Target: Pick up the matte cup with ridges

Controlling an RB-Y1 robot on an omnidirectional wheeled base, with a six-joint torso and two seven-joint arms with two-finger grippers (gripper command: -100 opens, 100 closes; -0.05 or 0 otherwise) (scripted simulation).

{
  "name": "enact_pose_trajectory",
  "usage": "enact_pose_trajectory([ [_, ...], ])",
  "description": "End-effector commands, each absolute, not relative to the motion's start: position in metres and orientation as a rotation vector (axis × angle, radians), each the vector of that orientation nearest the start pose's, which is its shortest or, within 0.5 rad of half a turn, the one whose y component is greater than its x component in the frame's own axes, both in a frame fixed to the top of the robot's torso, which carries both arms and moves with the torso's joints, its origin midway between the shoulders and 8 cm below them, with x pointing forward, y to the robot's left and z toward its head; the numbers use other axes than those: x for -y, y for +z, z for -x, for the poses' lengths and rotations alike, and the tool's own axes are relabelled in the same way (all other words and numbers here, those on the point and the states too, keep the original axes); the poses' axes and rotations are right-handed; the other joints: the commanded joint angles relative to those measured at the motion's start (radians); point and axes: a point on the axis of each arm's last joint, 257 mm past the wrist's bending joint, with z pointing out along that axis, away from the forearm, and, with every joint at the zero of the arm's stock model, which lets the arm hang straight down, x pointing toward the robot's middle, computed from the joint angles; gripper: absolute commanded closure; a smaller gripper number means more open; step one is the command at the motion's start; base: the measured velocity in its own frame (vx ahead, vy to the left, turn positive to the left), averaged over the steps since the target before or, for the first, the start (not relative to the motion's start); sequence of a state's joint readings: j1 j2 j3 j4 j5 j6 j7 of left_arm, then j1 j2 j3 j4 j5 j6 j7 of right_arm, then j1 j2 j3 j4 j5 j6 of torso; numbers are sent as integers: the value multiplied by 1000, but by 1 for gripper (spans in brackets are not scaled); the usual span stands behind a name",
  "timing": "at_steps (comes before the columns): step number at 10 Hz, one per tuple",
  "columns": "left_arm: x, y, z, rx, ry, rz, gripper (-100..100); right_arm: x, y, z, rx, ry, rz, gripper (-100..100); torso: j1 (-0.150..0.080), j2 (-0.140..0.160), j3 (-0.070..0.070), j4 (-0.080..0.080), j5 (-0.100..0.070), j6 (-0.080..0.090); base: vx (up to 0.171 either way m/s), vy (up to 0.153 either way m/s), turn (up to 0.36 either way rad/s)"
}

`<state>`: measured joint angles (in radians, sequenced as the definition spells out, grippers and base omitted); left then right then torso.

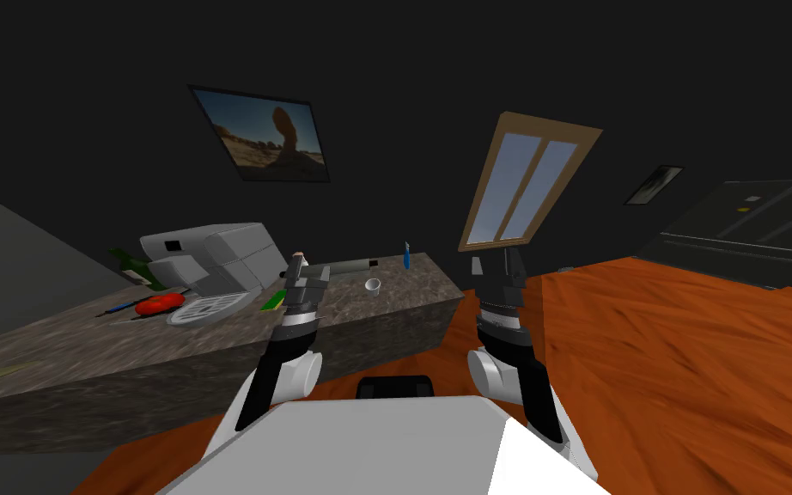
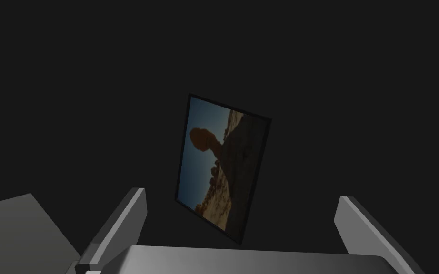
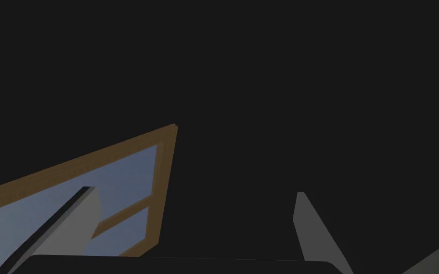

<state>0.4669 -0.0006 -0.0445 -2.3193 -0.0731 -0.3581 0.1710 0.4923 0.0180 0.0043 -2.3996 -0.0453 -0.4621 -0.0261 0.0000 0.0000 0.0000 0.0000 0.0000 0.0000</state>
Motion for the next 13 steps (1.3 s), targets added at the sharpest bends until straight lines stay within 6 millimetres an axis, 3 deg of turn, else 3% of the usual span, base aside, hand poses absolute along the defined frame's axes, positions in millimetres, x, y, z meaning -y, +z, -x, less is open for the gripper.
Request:
enact_pose_trajectory([
  [1, -255, 24, -367, -690, -1466, 746, -100, 280, 72, -323, -500, 1383, -633, 0, 0, 0, 0, 0, 0, 0, -13, 31, -10],
  [13, -257, 10, -402, -829, -1698, 980, -100, 280, 72, -323, -501, 1383, -633, 0, 3, 1, 0, 0, 1, 0, -18, 72, -22],
])
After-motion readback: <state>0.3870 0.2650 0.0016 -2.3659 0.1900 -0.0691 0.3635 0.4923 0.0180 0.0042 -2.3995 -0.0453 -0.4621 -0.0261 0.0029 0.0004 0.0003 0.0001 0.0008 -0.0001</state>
